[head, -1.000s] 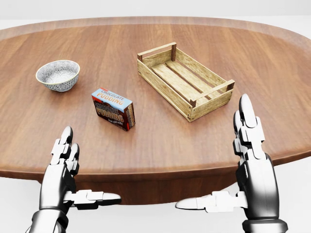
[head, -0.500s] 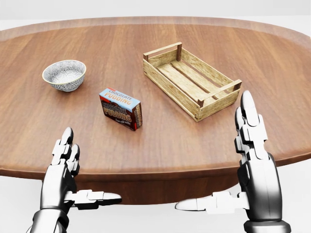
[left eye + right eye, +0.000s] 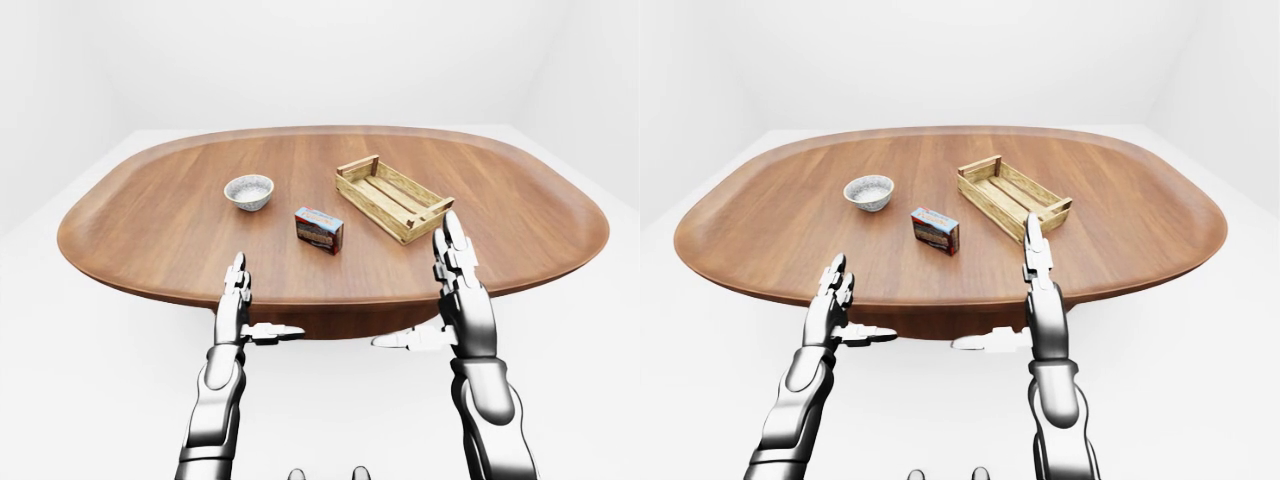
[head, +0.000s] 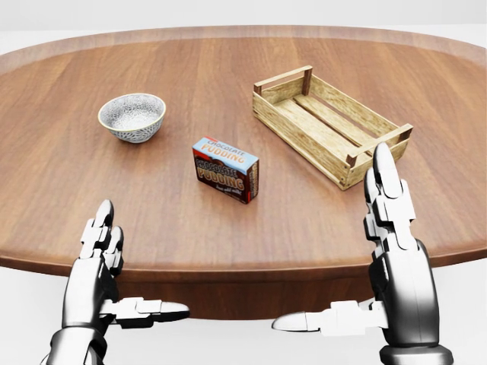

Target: Pick up the chocolate pudding and put it in the tray.

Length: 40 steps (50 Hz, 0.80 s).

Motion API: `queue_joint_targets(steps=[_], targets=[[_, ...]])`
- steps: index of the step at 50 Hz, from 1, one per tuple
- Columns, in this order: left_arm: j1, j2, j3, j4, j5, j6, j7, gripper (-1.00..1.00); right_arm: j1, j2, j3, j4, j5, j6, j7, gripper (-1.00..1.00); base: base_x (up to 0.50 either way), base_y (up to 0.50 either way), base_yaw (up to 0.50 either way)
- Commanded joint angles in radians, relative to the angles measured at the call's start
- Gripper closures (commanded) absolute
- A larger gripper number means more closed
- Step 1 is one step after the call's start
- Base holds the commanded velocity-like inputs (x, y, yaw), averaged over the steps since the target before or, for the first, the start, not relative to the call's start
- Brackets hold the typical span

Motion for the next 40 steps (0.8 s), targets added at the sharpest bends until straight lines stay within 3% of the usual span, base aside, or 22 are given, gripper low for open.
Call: queue_joint_targets(steps=[1, 26, 35, 40], targets=[[-0.001, -0.003, -0.002, 0.002, 0.002, -0.001, 0.000, -1.00, -0.001, -0.001, -0.004, 0.009, 0.019, 0.000, 0.004, -1.00, 0.00, 0.00, 0.00], [-0.004, -0.003, -0.002, 0.007, 0.004, 0.002, 0.002, -1.00, -0.008, 0.000, -0.006, 0.023, 0.035, 0.000, 0.006, -1.00, 0.00, 0.00, 0.00], [-0.003, -0.002, -0.002, 0.013, 0.005, -0.008, 0.001, -1.00, -0.007, -0.001, -0.004, 0.022, 0.034, 0.000, 0.006, -1.00, 0.19, -0.08, 0.00], [-0.001, -0.003, -0.003, 0.004, 0.005, 0.000, 0.001, -1.00, -0.007, -0.001, -0.003, 0.023, 0.033, 0.000, 0.007, -1.00, 0.21, -0.06, 0.00]])
